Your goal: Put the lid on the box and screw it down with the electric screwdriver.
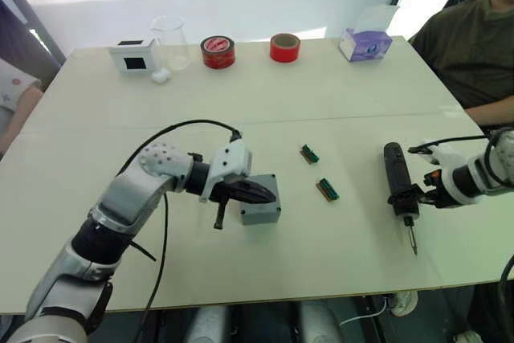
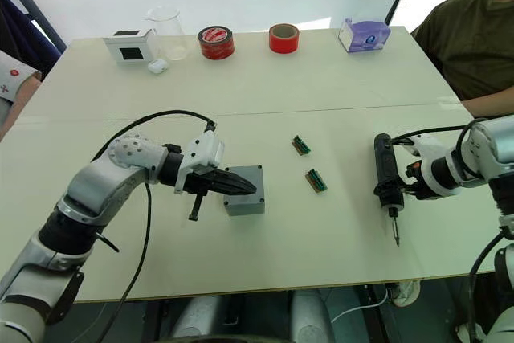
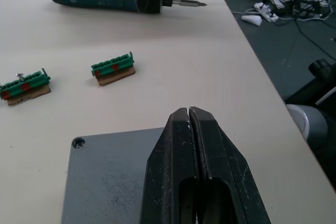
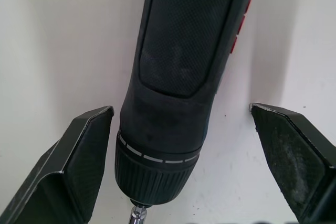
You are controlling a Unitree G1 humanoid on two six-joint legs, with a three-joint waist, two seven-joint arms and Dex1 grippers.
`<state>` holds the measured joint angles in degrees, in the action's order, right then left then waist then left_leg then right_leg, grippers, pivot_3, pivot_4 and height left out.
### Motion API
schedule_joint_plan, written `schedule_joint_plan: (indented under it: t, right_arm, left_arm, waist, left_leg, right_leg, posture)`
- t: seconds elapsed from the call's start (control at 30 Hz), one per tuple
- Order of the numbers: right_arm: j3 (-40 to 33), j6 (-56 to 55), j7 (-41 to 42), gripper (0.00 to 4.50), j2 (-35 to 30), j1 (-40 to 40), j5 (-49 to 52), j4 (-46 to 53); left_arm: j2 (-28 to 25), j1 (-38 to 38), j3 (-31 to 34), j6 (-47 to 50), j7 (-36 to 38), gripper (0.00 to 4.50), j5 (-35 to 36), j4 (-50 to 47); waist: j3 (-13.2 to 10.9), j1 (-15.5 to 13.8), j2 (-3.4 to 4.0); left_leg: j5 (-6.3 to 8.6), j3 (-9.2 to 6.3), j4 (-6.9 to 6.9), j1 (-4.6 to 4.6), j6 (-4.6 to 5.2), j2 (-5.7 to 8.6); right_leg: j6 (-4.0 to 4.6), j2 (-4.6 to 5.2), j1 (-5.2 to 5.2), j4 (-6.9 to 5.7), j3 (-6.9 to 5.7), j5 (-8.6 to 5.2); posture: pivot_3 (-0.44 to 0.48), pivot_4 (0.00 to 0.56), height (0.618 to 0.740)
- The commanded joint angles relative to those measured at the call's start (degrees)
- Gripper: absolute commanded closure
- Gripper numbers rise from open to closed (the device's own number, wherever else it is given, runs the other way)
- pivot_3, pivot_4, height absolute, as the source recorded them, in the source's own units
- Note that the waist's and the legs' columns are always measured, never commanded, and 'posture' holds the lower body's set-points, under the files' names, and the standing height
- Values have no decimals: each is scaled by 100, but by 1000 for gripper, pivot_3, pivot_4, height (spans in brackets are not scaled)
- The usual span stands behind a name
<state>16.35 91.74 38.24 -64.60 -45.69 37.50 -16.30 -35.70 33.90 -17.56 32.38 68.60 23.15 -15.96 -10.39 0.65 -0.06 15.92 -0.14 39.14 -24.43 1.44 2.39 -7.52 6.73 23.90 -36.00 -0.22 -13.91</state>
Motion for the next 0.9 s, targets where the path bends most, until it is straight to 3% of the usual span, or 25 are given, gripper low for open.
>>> schedule_joint_plan:
  t: [0.03,0.3,0.47,0.6,0.67,0.77,0.83,0.9]
  right_arm:
    - [435,-228,348,360,131,-194,-292,-143]
    - [1055,-537,878,2692,304,-317,-882,-269]
    - [563,-902,876,2718,421,-697,-1223,-712]
    - [-242,-1970,931,2718,532,-967,-1341,-834]
    - [-1285,-2689,1112,2718,732,-870,-844,-340]
    - [-3642,-3520,159,2718,1983,-254,219,1442]
    - [-4217,-3701,-501,2718,2773,191,527,2478]
    - [-4197,-3691,-875,2718,3315,587,742,3311]
  left_arm:
    - [-32,-8,124,43,-101,4500,32,-183]
    - [-92,-195,313,181,-367,4500,108,-296]
    - [-202,-301,653,355,-574,4500,169,-231]
    - [-435,-508,951,497,-681,4500,240,-217]
    - [-580,-653,1031,547,-682,4500,228,-248]
    - [-729,-722,1106,648,-602,4500,349,-365]
    - [-782,-702,1106,682,-542,4500,397,-386]
    - [-736,-578,1104,691,-565,4500,419,-298]
  waist:
    - [3,-1,-5]
    - [13,30,-23]
    - [25,43,-52]
    - [9,50,-23]
    - [-4,31,5]
    - [-11,18,13]
    - [-9,-17,12]
    - [-5,-113,6]
  left_leg:
    - [0,-1,1,1,0,0]
    - [0,-3,2,11,0,-6]
    - [-1,-5,2,16,-2,-7]
    - [-2,1,1,17,-5,-7]
    - [-5,9,-4,-8,-9,-3]
    - [-21,10,-13,-26,-38,-12]
    - [-33,0,-24,-34,-58,-18]
    - [-40,-20,-25,-38,-70,-17]
  right_leg:
    - [0,0,-3,0,0,0]
    - [0,-8,-10,1,-1,0]
    - [0,-10,-16,2,-1,0]
    - [0,-9,-8,-4,3,1]
    - [-1,-6,27,-14,9,1]
    - [-1,-15,50,-17,9,1]
    - [-1,-23,60,-22,7,0]
    - [0,-24,53,-24,-3,0]
  posture:
    - [0,150,740]
    - [0,150,740]
    - [0,150,740]
    - [0,150,740]
    - [0,150,740]
    - [0,150,740]
    - [0,150,740]
    - [0,150,740]
